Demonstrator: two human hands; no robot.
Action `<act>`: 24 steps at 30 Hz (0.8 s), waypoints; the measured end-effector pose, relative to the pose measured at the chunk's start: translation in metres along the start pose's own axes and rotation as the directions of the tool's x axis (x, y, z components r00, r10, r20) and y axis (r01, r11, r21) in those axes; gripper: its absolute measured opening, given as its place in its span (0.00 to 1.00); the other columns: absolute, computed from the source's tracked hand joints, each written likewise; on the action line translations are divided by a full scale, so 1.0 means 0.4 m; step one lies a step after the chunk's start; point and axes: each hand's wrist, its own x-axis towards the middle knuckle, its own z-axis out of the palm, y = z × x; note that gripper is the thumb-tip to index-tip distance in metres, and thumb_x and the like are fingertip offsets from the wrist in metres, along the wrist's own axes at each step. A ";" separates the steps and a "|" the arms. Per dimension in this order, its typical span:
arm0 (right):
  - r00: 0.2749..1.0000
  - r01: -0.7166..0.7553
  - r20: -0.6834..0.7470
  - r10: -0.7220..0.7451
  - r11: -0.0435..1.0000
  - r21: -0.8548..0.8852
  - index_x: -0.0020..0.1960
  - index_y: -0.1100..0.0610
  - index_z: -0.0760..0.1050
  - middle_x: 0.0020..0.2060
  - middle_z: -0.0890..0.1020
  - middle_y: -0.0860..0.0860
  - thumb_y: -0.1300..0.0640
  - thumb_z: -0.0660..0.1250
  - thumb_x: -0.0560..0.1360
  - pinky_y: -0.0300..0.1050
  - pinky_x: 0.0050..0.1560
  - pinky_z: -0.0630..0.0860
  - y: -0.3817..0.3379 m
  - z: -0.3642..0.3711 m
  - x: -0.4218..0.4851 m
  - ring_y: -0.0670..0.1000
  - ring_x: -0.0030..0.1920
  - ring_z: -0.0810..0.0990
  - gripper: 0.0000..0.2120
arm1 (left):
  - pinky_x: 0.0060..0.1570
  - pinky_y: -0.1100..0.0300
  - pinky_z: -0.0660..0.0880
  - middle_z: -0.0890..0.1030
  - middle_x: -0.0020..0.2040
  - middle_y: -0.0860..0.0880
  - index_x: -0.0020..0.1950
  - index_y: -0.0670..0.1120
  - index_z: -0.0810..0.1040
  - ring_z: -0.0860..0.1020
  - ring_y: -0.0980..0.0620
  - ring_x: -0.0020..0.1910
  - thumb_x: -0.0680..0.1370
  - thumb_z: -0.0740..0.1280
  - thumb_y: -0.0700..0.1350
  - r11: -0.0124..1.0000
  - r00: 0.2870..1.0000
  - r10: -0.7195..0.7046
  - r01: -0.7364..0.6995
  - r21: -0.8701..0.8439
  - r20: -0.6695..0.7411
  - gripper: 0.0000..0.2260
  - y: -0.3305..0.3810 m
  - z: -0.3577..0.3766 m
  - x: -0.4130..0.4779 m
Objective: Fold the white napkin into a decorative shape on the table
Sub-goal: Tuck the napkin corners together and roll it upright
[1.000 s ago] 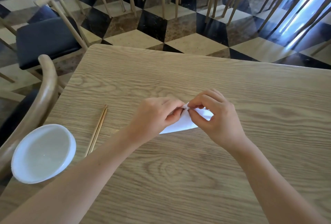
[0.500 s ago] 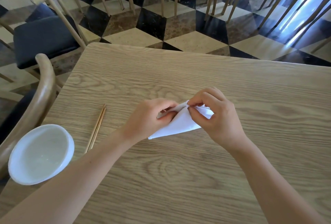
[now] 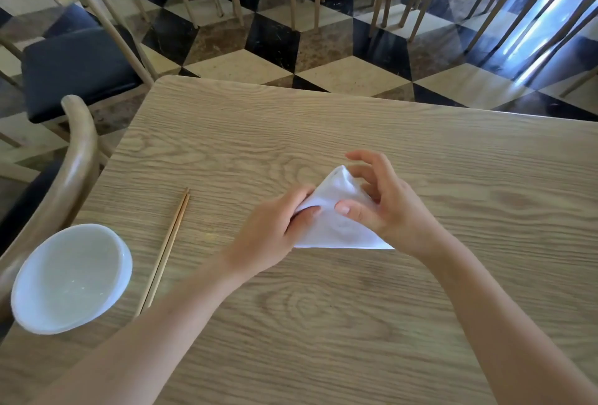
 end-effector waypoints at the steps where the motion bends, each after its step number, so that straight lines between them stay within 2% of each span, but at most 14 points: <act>1: 0.996 -0.061 0.056 0.063 0.997 -0.048 0.59 0.40 0.67 0.50 0.79 0.37 0.43 0.71 0.67 0.33 0.45 0.72 0.004 -0.008 0.002 0.38 0.46 0.78 0.24 | 0.24 0.71 0.67 0.74 0.30 0.59 0.51 0.53 0.72 0.74 0.61 0.26 0.78 0.59 0.50 0.999 1.000 -0.005 0.005 -0.037 0.019 0.04 0.006 -0.007 0.004; 2: 0.987 -0.096 0.115 0.108 0.990 -0.107 0.55 0.39 0.71 0.45 0.80 0.38 0.45 0.72 0.67 0.35 0.43 0.71 0.013 -0.015 0.006 0.38 0.44 0.79 0.19 | 0.21 0.71 0.67 0.75 0.30 0.58 0.49 0.56 0.72 0.75 0.61 0.24 0.78 0.59 0.50 0.998 0.999 -0.012 0.015 -0.069 0.040 0.03 0.008 -0.015 0.008; 4: 0.958 -0.163 0.219 0.187 0.979 -0.121 0.49 0.46 0.77 0.38 0.82 0.44 0.48 0.70 0.71 0.39 0.38 0.73 0.022 -0.025 0.005 0.46 0.40 0.81 0.08 | 0.18 0.68 0.67 0.76 0.29 0.57 0.46 0.60 0.71 0.74 0.58 0.20 0.79 0.60 0.50 0.994 0.995 -0.041 0.049 -0.101 0.087 0.04 0.011 -0.033 0.017; 6: 0.919 -0.245 0.325 0.224 0.969 0.024 0.48 0.51 0.78 0.34 0.82 0.48 0.49 0.67 0.74 0.42 0.30 0.76 0.028 -0.029 -0.008 0.52 0.33 0.82 0.06 | 0.16 0.65 0.66 0.77 0.30 0.57 0.45 0.58 0.72 0.74 0.55 0.17 0.79 0.61 0.52 0.984 0.980 -0.119 0.137 -0.113 0.159 0.03 0.005 -0.051 0.023; 9: 0.899 -0.268 0.390 0.200 0.955 0.128 0.47 0.51 0.79 0.27 0.79 0.47 0.50 0.63 0.77 0.38 0.22 0.71 0.030 -0.035 -0.030 0.49 0.23 0.76 0.07 | 0.13 0.67 0.63 0.75 0.24 0.55 0.39 0.57 0.74 0.72 0.53 0.15 0.78 0.62 0.54 0.938 0.936 -0.257 0.302 -0.170 0.240 0.08 -0.009 -0.063 0.023; 11: 0.894 -0.303 0.399 0.202 0.930 0.206 0.48 0.51 0.79 0.27 0.77 0.47 0.49 0.64 0.77 0.38 0.22 0.70 0.034 -0.032 -0.043 0.47 0.23 0.72 0.08 | 0.13 0.68 0.61 0.72 0.21 0.54 0.36 0.56 0.75 0.71 0.53 0.14 0.77 0.61 0.56 0.920 0.924 -0.305 0.349 -0.179 0.232 0.12 -0.014 -0.060 0.024; 13: 0.876 -0.350 0.434 0.210 0.897 0.271 0.48 0.50 0.80 0.30 0.77 0.48 0.48 0.66 0.74 0.36 0.24 0.69 0.039 -0.028 -0.060 0.46 0.25 0.71 0.07 | 0.13 0.68 0.61 0.71 0.20 0.53 0.38 0.52 0.76 0.70 0.53 0.14 0.76 0.60 0.60 0.906 0.922 -0.331 0.370 -0.204 0.200 0.15 -0.022 -0.063 0.025; 16: 0.848 -0.398 0.469 0.248 0.882 0.253 0.50 0.51 0.79 0.34 0.80 0.47 0.49 0.69 0.70 0.34 0.28 0.69 0.032 -0.021 -0.096 0.46 0.30 0.72 0.10 | 0.15 0.67 0.64 0.72 0.21 0.53 0.40 0.49 0.77 0.71 0.53 0.15 0.74 0.59 0.62 0.914 0.929 -0.314 0.351 -0.203 0.193 0.17 -0.031 -0.093 0.025; 17: 0.869 -0.389 0.421 0.261 0.886 0.254 0.50 0.52 0.79 0.33 0.80 0.47 0.51 0.70 0.69 0.34 0.28 0.69 0.026 -0.012 -0.106 0.46 0.30 0.72 0.11 | 0.16 0.67 0.66 0.73 0.23 0.53 0.41 0.49 0.77 0.72 0.53 0.18 0.75 0.59 0.60 0.932 0.937 -0.296 0.326 -0.156 0.187 0.16 -0.032 -0.103 0.024; 19: 0.945 -0.314 0.171 0.279 0.921 0.231 0.46 0.53 0.78 0.29 0.79 0.47 0.53 0.71 0.69 0.35 0.27 0.68 0.005 0.028 -0.123 0.46 0.28 0.71 0.07 | 0.25 0.73 0.67 0.76 0.31 0.55 0.45 0.52 0.77 0.75 0.54 0.28 0.77 0.59 0.57 0.965 0.959 -0.263 0.264 0.001 0.104 0.12 -0.031 -0.114 0.017; 21: 0.973 -0.169 -0.161 0.167 0.986 0.001 0.41 0.57 0.74 0.27 0.75 0.48 0.56 0.70 0.71 0.35 0.28 0.65 -0.013 0.097 -0.136 0.44 0.27 0.67 0.07 | 0.37 0.76 0.67 0.78 0.44 0.56 0.57 0.52 0.76 0.76 0.55 0.42 0.79 0.60 0.53 0.968 0.970 -0.230 0.236 0.090 -0.076 0.11 -0.017 -0.110 0.001; 22: 0.962 -0.107 -0.264 0.071 0.986 -0.126 0.39 0.58 0.71 0.27 0.72 0.48 0.57 0.70 0.71 0.37 0.29 0.64 -0.024 0.138 -0.142 0.45 0.28 0.67 0.08 | 0.45 0.76 0.66 0.77 0.52 0.56 0.64 0.51 0.73 0.75 0.55 0.49 0.79 0.60 0.53 0.970 0.965 -0.209 0.225 0.094 -0.158 0.15 -0.003 -0.102 -0.013; 24: 0.938 0.005 -0.330 -0.106 0.956 -0.293 0.38 0.59 0.69 0.29 0.71 0.48 0.61 0.69 0.72 0.41 0.31 0.62 -0.046 0.217 -0.147 0.47 0.30 0.67 0.10 | 0.61 0.68 0.63 0.71 0.64 0.55 0.72 0.51 0.63 0.70 0.57 0.63 0.75 0.58 0.62 0.965 0.942 -0.262 0.260 -0.038 -0.210 0.28 0.028 -0.079 -0.055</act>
